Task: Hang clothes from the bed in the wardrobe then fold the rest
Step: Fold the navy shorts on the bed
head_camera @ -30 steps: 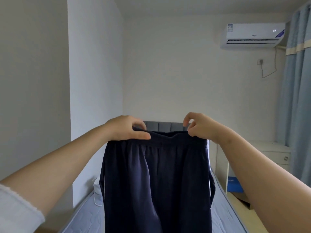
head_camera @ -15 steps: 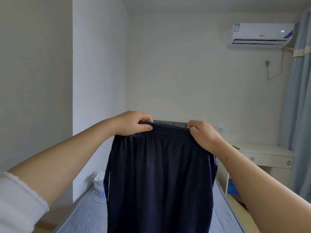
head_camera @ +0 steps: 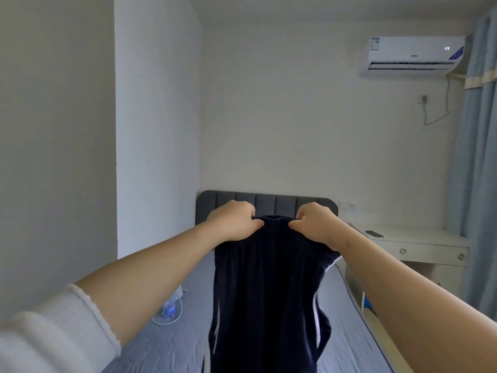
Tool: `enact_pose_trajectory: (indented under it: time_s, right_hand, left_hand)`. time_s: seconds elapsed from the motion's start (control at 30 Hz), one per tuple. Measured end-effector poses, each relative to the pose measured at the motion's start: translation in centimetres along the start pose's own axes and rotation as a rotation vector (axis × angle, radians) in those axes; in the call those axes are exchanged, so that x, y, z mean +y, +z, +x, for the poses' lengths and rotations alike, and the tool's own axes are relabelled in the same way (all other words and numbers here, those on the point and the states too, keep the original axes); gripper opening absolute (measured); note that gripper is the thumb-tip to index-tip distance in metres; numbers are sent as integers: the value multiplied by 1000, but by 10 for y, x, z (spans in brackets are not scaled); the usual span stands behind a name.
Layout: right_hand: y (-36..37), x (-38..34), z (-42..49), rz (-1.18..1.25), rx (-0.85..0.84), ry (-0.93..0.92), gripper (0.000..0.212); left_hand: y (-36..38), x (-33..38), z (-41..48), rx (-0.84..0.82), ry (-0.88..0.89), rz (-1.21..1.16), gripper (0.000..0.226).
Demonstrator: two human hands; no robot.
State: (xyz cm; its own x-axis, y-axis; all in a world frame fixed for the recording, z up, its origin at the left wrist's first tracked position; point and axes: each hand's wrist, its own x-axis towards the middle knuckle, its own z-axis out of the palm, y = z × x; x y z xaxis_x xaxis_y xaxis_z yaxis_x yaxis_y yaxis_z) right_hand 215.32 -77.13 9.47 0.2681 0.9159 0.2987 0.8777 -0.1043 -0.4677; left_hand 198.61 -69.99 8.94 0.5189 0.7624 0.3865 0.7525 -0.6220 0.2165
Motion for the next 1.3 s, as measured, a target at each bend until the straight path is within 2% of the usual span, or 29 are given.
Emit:
enact_pose_trajectory:
  time_s: [0.1,0.23,0.33,0.4,0.53,0.63,0.73,0.83,0.9,0.97,1.03,1.1,1.17,1.23,1.3]
  right_hand:
    - [-3,-13,-2,142,-59,62,24]
    - [-4,-18,-5,575,-89,206,18]
    - [-1,-20,-8,725,-104,262,14]
    - [0,-19,-7,808,-130,265,15]
    - [3,-15,-5,984,-160,291,14]
    - [3,-15,-5,1091,-108,313,15]
    - [4,-14,-6,1318,-102,368,20]
    - [4,-18,-6,1483,-82,400,23]
    - [4,-21,-4,1562,-65,415,23]
    - [4,-23,-3,1660,-79,428,21]
    - [4,-23,-5,1733,-107,448,19]
    - [3,-25,-8,1782,-140,434,18]
    - [3,-24,-10,1748,-197,386,20]
    - [1,-21,-11,1572,-226,337,18]
    - [-4,-16,-11,1358,-176,277,13]
  left_hand:
    - [1,20,-3,87,32,-70,33]
    - [1,28,-4,190,47,-96,34]
    - [0,30,-4,188,20,-143,34]
    - [0,30,-3,159,-43,-301,35]
    - [-7,27,-4,49,-209,-772,28]
    - [-12,29,-8,-45,-256,-995,15]
    - [-13,28,-11,-84,-282,-1225,9]
    - [-15,29,-14,-132,-198,-1375,11]
    - [-10,29,-16,-121,-90,-1364,36]
    - [0,25,-19,-57,-6,-1229,70]
    - [13,18,-21,33,87,-1012,87]
    - [23,11,-21,124,147,-907,82]
    - [26,5,-19,251,153,-924,70]
    - [25,3,-17,406,63,-1010,59]
    - [20,5,-15,490,-28,-1215,52]
